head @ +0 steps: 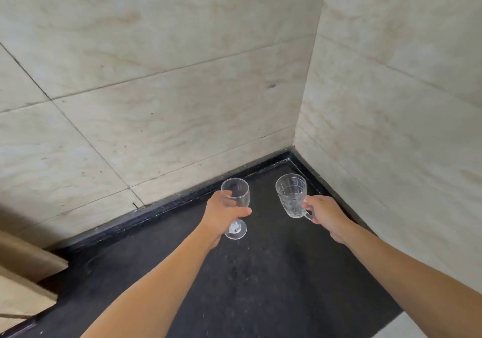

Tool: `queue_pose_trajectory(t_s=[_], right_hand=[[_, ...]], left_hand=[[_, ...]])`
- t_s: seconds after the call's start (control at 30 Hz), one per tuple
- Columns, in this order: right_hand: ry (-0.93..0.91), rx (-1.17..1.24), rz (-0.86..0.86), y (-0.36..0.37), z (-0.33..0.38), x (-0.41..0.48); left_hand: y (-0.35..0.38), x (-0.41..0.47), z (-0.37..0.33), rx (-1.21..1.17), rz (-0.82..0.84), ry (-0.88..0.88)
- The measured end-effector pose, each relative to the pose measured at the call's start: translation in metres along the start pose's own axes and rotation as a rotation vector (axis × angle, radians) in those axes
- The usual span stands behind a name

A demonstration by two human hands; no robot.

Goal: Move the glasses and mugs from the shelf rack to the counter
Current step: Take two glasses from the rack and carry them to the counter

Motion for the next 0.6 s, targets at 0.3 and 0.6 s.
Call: queue_pose_trajectory(t_s=[0.3,0.6], right_hand=[[-0.045,0.009,0.128,0.030,0.015,0.141],[-0.054,0.049,0.167,0.037,0.015,0.189]], left_hand=[[0.045,0.118,0.024,0.047,-0.099,-0.068],[0.066,0.175,0.023,0.178,-0.114,-0.017]])
Point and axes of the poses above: each hand's wrist, its own x-axis towards the middle knuckle, its own y-axis out of the palm, z = x × y, the point moved 7 cm from there along x, towards the middle knuckle, and after that the axes turned 11 degrees about -x, right-handed, at the moved point
